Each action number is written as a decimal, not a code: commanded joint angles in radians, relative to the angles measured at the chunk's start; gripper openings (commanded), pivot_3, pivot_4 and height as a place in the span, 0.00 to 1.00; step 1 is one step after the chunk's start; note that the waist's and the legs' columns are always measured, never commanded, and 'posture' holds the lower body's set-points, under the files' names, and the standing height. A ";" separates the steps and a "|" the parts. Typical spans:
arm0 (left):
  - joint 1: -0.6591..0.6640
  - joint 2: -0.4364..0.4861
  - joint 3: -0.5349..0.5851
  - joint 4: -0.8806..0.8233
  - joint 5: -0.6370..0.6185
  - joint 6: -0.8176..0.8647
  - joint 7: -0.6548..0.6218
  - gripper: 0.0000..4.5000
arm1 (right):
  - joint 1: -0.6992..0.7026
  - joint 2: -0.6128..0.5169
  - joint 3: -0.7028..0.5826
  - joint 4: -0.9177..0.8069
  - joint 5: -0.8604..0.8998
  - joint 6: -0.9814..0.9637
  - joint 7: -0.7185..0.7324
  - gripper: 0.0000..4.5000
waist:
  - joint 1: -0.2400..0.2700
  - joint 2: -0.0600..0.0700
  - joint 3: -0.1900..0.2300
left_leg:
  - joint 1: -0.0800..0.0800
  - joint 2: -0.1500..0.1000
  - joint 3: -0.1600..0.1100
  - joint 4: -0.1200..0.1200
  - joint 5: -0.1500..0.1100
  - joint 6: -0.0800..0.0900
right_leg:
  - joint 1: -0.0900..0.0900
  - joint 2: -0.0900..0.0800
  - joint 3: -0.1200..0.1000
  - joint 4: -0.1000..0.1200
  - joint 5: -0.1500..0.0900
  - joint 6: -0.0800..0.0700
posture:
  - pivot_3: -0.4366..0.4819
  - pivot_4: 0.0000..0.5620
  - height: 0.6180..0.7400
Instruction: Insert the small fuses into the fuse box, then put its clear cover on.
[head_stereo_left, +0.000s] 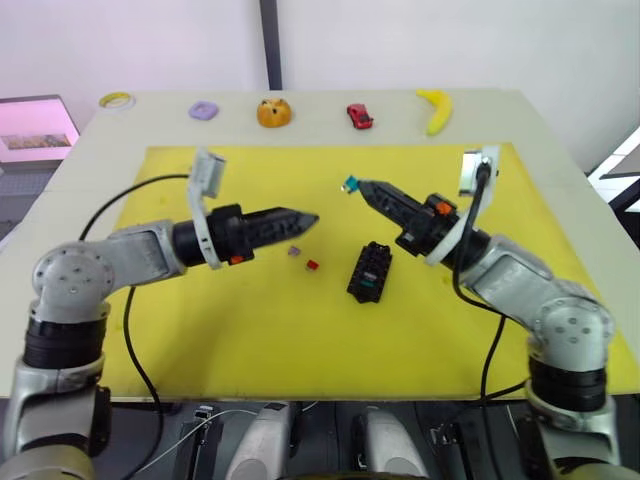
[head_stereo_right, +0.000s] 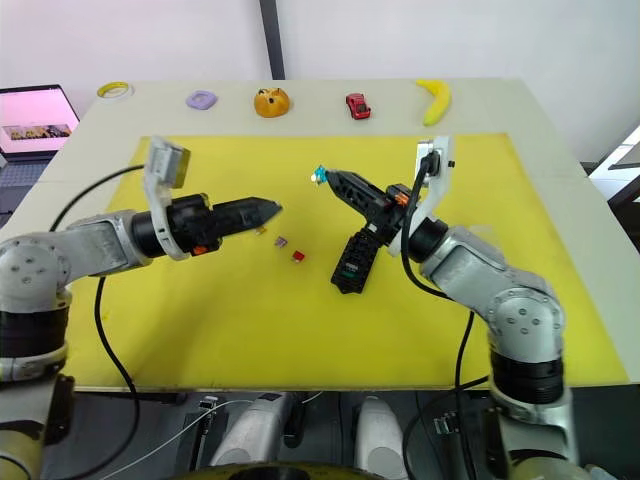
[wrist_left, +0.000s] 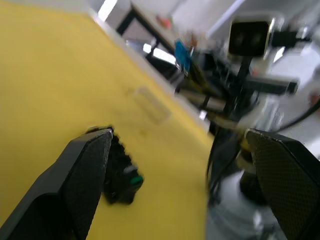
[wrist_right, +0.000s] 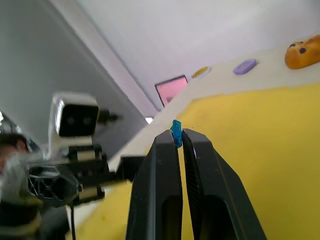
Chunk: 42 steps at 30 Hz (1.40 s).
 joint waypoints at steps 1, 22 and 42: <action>-0.042 0.045 -0.113 -0.017 0.271 -0.152 -0.276 1.00 | 0.005 -0.103 -0.017 -0.047 -0.105 -0.004 0.162 0.00 | -0.001 0.000 0.000 | 0.000 0.000 0.000 0.000 0.000 0.000 | 0.001 0.000 0.000 0.000 0.000 0.000 | 0.48 0.27 0.96; -0.129 -0.165 -0.304 0.186 0.894 -0.618 -0.669 1.00 | 0.092 -0.268 0.142 0.085 -0.802 -0.393 0.758 0.00 | 0.002 0.001 0.001 | -0.004 0.001 -0.001 0.003 -0.001 0.001 | 0.001 -0.001 -0.002 -0.003 0.000 0.001 | 0.48 0.27 0.96; -0.142 -0.243 -0.315 0.234 1.019 -0.682 -0.674 1.00 | 0.108 -0.204 0.186 0.200 -1.044 -0.629 0.842 0.00 | 0.001 0.001 0.001 | -0.002 0.000 -0.002 0.005 0.000 0.000 | 0.003 0.000 -0.003 -0.001 0.001 0.001 | 0.48 0.27 0.96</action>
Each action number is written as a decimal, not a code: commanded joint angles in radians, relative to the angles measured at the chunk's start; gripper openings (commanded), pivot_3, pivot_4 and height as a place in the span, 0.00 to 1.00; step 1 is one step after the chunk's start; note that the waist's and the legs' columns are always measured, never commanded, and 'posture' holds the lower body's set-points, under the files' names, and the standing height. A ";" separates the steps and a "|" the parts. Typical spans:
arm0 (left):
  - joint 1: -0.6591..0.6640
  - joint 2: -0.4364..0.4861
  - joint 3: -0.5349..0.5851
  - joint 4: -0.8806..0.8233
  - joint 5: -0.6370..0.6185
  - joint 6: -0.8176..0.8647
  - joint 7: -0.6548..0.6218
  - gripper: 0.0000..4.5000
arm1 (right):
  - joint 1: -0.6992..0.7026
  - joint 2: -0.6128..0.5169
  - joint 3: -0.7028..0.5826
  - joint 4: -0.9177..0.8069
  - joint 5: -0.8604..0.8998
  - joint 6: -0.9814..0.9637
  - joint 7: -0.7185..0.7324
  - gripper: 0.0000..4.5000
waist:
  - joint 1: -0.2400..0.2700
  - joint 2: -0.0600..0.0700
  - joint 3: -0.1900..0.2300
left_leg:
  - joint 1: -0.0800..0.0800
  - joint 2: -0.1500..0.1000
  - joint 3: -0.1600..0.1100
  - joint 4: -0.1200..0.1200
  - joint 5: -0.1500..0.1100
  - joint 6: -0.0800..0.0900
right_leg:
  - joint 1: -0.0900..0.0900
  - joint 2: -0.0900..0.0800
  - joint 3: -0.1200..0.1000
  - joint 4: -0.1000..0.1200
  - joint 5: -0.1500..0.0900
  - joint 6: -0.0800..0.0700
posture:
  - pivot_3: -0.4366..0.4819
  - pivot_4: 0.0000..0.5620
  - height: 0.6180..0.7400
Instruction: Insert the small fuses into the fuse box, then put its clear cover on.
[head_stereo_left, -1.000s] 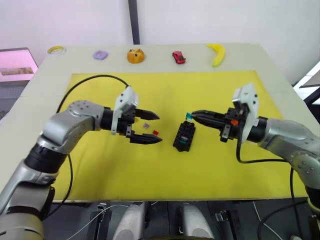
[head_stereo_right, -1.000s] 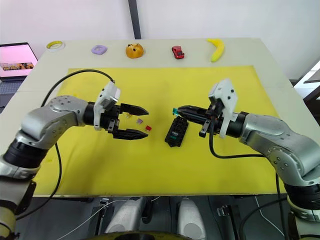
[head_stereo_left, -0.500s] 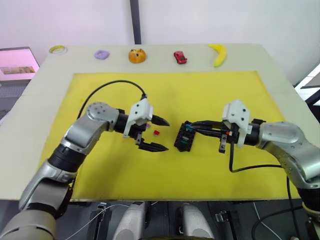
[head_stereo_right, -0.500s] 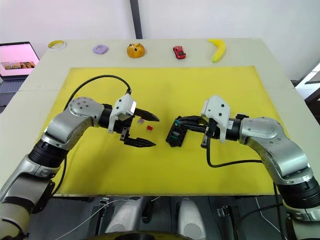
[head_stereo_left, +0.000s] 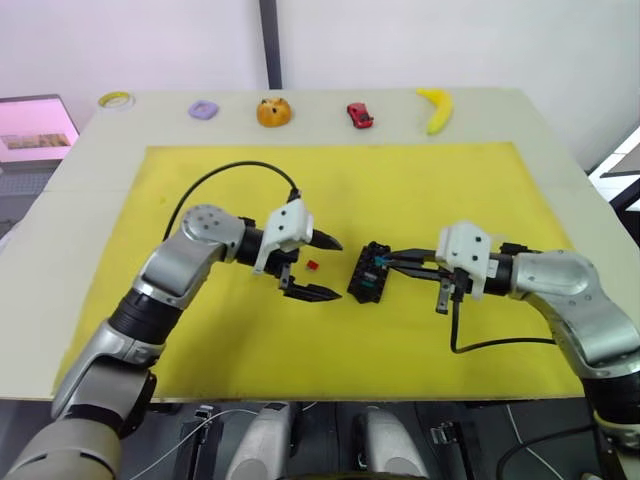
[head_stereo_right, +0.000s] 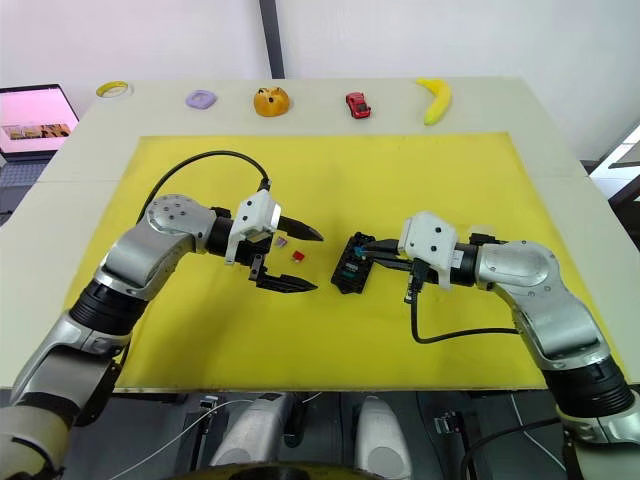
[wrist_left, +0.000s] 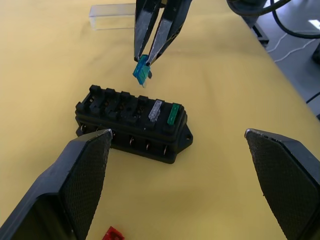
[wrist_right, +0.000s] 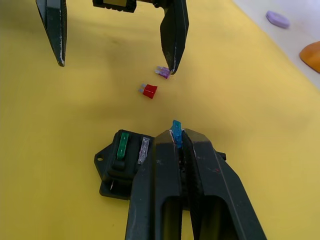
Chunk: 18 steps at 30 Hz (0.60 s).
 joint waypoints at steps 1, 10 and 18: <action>-0.026 -0.013 0.007 -0.001 0.022 -0.033 -0.006 1.00 | -0.015 0.014 -0.009 0.004 -0.018 -0.032 0.007 0.00 | 0.000 0.000 0.000 | 0.000 0.000 0.000 0.000 0.000 0.000 | 0.000 0.000 0.000 0.000 0.000 0.000 | 0.48 0.27 0.96; -0.022 -0.035 0.014 -0.006 0.039 -0.028 -0.007 1.00 | -0.029 0.056 0.013 0.050 -0.065 -0.071 0.011 0.00 | -0.001 0.000 0.000 | 0.000 0.000 0.000 0.001 0.001 -0.002 | 0.000 0.000 0.000 0.002 0.000 0.000 | 0.48 0.27 0.96; -0.024 -0.041 0.017 -0.010 0.042 -0.022 -0.003 1.00 | -0.045 0.074 0.025 0.072 -0.082 -0.086 0.024 0.00 | -0.001 0.000 0.000 | 0.001 0.000 0.000 0.001 0.003 -0.005 | 0.000 0.000 0.000 0.002 0.000 0.000 | 0.48 0.27 0.96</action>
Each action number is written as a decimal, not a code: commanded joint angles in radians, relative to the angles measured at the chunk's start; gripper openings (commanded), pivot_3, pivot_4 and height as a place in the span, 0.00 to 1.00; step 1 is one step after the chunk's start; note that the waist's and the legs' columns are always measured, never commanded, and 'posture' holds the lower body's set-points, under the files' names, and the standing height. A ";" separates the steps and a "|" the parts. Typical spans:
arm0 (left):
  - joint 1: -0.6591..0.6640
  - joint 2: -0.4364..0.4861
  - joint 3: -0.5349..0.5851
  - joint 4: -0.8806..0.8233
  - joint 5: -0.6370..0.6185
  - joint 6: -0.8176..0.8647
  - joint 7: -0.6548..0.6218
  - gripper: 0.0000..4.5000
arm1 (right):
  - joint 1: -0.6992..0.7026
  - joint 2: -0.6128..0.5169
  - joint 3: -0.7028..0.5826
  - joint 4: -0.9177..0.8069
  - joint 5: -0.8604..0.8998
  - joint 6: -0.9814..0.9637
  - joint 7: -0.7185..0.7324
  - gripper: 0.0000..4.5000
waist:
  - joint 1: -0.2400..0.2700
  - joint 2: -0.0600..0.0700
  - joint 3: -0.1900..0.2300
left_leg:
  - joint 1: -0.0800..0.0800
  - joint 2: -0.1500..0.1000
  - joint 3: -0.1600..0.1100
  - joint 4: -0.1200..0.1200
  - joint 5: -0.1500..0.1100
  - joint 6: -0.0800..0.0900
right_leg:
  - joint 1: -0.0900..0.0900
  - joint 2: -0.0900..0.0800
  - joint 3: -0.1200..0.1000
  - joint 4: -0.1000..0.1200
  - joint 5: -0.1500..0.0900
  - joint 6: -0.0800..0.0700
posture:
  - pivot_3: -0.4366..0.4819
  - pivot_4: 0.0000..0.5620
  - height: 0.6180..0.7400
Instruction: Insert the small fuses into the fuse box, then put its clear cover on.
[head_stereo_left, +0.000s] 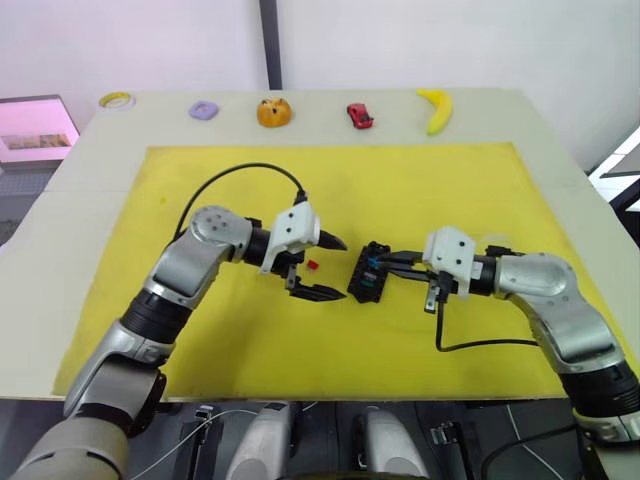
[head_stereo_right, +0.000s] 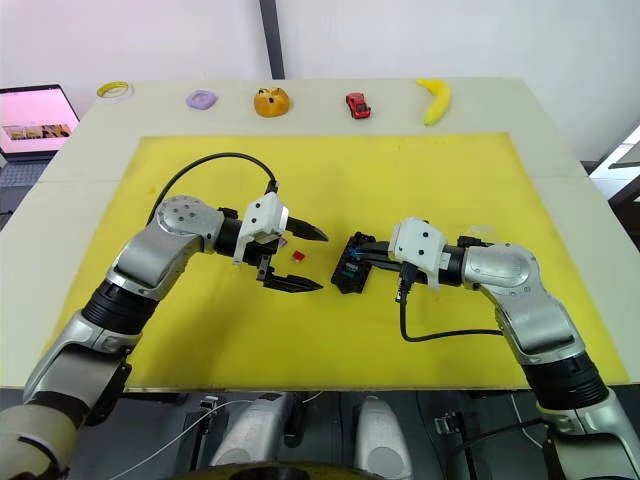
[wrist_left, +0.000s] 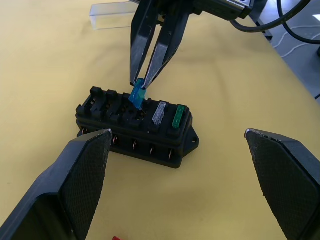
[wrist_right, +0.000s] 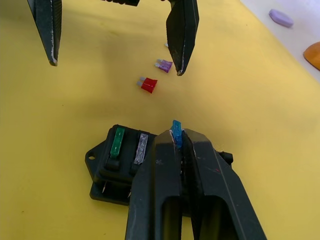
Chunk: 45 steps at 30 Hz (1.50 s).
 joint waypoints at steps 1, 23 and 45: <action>-0.020 -0.002 0.018 -0.027 -0.001 -0.008 -0.001 1.00 | -0.014 0.011 -0.006 -0.010 -0.002 -0.022 0.008 0.00 | 0.000 0.000 0.000 | 0.000 0.000 0.000 0.000 0.000 0.000 | 0.000 0.000 0.000 0.000 0.000 0.000 | 0.48 0.27 0.96; -0.017 -0.007 0.019 -0.030 0.001 -0.004 0.008 1.00 | -0.024 0.028 0.001 0.014 -0.027 -0.026 0.016 0.00 | 0.000 0.000 0.000 | 0.001 0.000 0.000 0.001 0.000 0.000 | 0.000 0.000 0.000 0.003 0.000 0.000 | 0.48 0.27 0.96; -0.014 -0.008 0.019 -0.024 0.003 -0.009 0.012 1.00 | -0.038 0.042 0.012 0.050 -0.051 -0.056 0.027 0.00 | -0.001 0.000 0.000 | 0.002 0.000 0.000 0.004 0.000 -0.001 | 0.000 0.000 0.000 0.008 0.000 0.000 | 0.48 0.27 0.96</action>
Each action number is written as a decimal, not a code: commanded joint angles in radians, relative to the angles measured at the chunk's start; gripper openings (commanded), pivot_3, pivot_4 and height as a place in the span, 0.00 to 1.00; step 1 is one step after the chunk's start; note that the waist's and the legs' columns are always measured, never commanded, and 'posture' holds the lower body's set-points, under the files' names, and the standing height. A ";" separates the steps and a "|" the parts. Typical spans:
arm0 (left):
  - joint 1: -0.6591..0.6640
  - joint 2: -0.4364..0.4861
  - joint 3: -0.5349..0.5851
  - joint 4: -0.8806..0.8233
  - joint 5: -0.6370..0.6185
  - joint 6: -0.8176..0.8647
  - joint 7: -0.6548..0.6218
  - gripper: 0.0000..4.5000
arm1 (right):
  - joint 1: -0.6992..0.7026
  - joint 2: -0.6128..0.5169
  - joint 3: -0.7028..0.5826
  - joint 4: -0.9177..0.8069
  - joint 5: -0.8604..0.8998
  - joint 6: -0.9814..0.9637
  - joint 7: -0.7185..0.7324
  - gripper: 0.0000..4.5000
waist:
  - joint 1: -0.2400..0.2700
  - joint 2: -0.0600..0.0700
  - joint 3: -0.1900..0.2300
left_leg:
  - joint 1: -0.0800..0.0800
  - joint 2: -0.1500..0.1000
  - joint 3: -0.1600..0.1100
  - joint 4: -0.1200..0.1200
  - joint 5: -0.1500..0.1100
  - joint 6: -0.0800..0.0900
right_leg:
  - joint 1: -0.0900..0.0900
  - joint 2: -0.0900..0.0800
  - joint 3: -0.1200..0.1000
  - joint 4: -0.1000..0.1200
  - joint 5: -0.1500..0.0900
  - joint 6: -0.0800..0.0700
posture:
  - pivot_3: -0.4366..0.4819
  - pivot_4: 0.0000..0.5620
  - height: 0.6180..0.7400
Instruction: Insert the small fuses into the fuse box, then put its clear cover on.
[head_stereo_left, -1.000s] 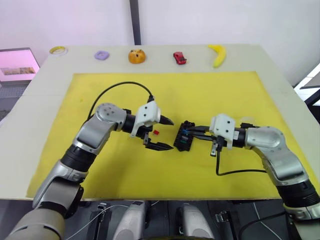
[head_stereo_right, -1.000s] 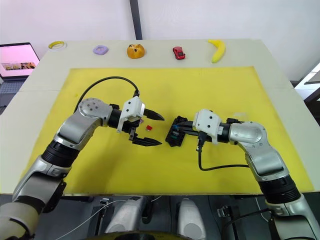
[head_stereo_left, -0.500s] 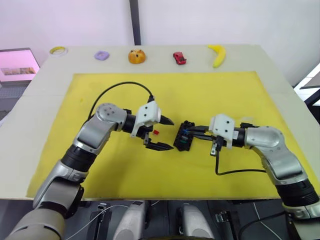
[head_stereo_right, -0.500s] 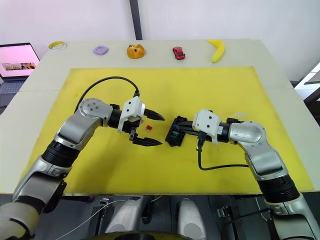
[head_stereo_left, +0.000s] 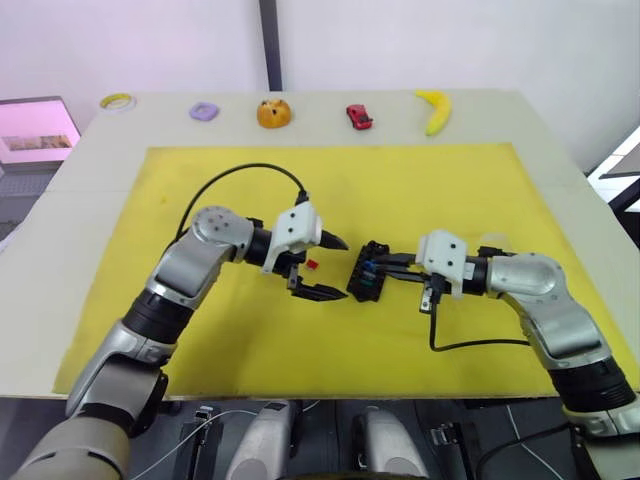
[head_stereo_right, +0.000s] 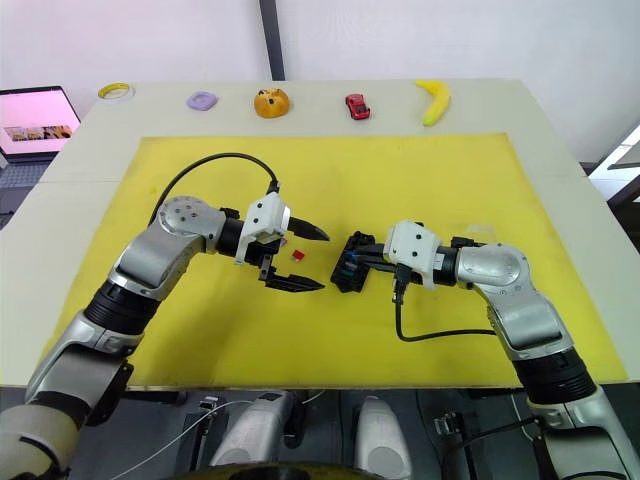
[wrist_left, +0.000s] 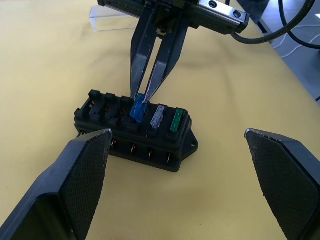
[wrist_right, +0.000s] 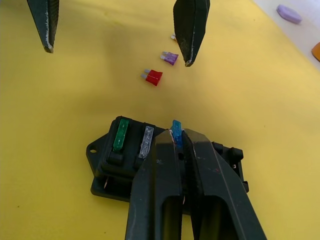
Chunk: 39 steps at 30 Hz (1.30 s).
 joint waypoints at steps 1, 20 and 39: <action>-0.014 -0.004 0.019 -0.023 -0.001 -0.012 0.000 1.00 | -0.024 0.009 -0.006 -0.005 0.002 -0.020 0.003 0.00 | 0.000 0.000 0.000 | 0.000 0.000 0.000 0.000 0.000 0.000 | 0.000 0.000 0.000 0.000 0.000 0.000 | 0.48 0.27 0.96; -0.004 -0.007 0.022 -0.037 0.001 -0.005 0.006 1.00 | -0.027 0.021 0.008 0.022 -0.020 -0.050 0.009 0.00 | 0.000 0.000 0.000 | 0.000 0.000 0.000 0.003 0.000 0.000 | 0.000 0.000 0.000 0.002 0.000 0.000 | 0.48 0.27 0.96; 0.000 -0.007 0.023 -0.044 0.002 -0.004 0.010 1.00 | 0.033 0.020 0.003 0.058 -0.048 -0.126 0.004 0.00 | 0.001 0.000 0.000 | 0.000 0.000 0.000 0.004 0.000 0.000 | 0.001 0.000 0.000 0.002 0.000 0.000 | 0.48 0.27 0.96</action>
